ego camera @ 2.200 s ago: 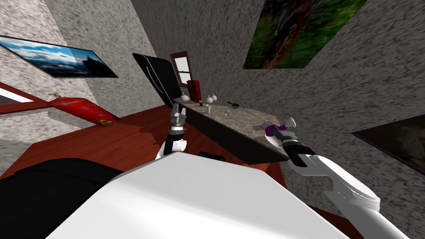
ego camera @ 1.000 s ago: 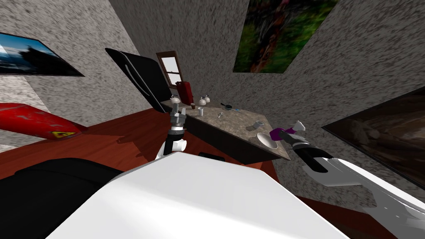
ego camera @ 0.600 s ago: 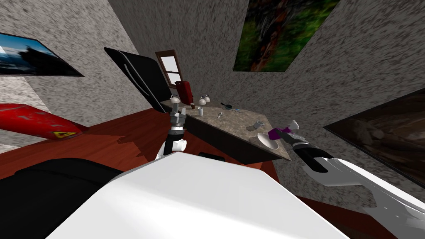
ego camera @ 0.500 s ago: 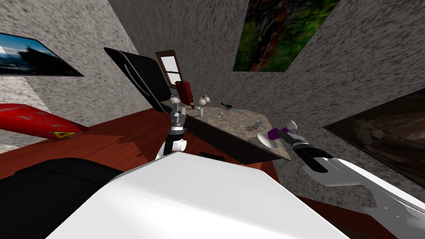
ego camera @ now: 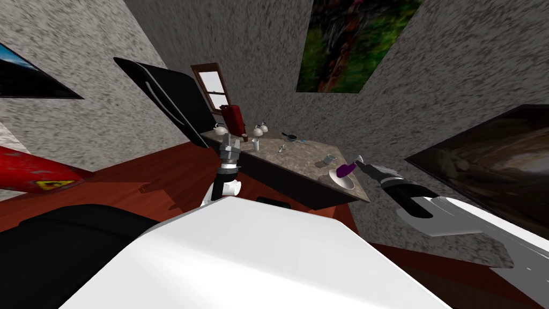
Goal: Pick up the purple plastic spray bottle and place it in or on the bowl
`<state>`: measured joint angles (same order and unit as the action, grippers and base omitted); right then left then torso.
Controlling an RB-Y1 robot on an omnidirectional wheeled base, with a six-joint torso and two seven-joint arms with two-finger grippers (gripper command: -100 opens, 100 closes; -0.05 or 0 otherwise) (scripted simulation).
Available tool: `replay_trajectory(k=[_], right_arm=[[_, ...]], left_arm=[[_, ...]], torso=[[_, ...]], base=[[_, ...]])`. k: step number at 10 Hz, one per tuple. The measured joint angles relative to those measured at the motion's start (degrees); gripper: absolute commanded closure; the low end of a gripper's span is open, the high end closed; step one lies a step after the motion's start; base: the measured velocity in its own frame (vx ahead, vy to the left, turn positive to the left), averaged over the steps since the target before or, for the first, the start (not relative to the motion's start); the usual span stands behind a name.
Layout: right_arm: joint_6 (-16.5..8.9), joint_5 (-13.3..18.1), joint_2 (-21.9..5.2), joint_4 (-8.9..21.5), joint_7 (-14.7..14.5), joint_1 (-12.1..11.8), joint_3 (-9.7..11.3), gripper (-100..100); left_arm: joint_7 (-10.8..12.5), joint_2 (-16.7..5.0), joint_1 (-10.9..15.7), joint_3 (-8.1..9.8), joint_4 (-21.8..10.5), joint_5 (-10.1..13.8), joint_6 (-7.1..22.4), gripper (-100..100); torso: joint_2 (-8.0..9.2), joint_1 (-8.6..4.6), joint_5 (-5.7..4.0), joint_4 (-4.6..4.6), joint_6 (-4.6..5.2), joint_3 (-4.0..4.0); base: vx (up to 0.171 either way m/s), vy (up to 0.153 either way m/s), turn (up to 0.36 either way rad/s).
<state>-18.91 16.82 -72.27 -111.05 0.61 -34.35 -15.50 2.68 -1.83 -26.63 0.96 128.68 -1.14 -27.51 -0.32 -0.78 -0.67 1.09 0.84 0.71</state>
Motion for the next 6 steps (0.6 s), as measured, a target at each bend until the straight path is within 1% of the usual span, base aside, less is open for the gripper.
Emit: replay_trajectory(k=[1,2,3,4,5,6], right_arm=[[-0.28,-0.86,-1.66,-0.73,0.60,-0.75,-1.03,-100],[-0.91,-1.33,-2.74,-2.22,1.04,-1.47,-1.73,-100],[-1.84,-2.04,-4.31,-3.35,1.48,-1.49,-1.89,-100],[-2.53,-2.73,-5.69,-4.64,1.97,-2.30,-2.76,-100],[-3.11,-3.53,-7.22,-5.79,2.48,-3.00,-3.62,-100],[-3.24,-3.62,-7.38,-5.92,2.60,-3.06,-3.72,0]], left_arm=[[0.00,0.00,0.00,0.00,0.00,0.00,0.00,0],[0.00,0.00,0.00,0.00,0.00,0.00,0.00,0],[0.00,0.00,0.00,0.00,0.00,0.00,0.00,0],[0.00,0.00,0.00,0.00,0.00,0.00,0.00,0],[0.00,0.00,0.00,0.00,0.00,0.00,0.00,0],[0.00,0.00,0.01,0.00,0.00,0.00,0.00,0]], torso=[[0.00,0.00,0.00,0.00,0.01,0.00],[0.01,0.00,-0.01,0.00,0.00,-0.01],[0.01,0.01,0.00,0.00,0.00,-0.01],[0.02,0.01,0.00,0.00,0.01,-0.01],[0.02,0.01,0.00,0.00,0.00,-0.01],[0.04,-0.02,-0.03,0.00,-0.01,-0.02]], base=[[0.018,0.004,-0.099],[0.016,0.006,-0.106],[0.016,0.005,-0.117],[0.016,0.006,-0.098],[0.007,0.004,-0.014],[0.000,0.000,0.000]])
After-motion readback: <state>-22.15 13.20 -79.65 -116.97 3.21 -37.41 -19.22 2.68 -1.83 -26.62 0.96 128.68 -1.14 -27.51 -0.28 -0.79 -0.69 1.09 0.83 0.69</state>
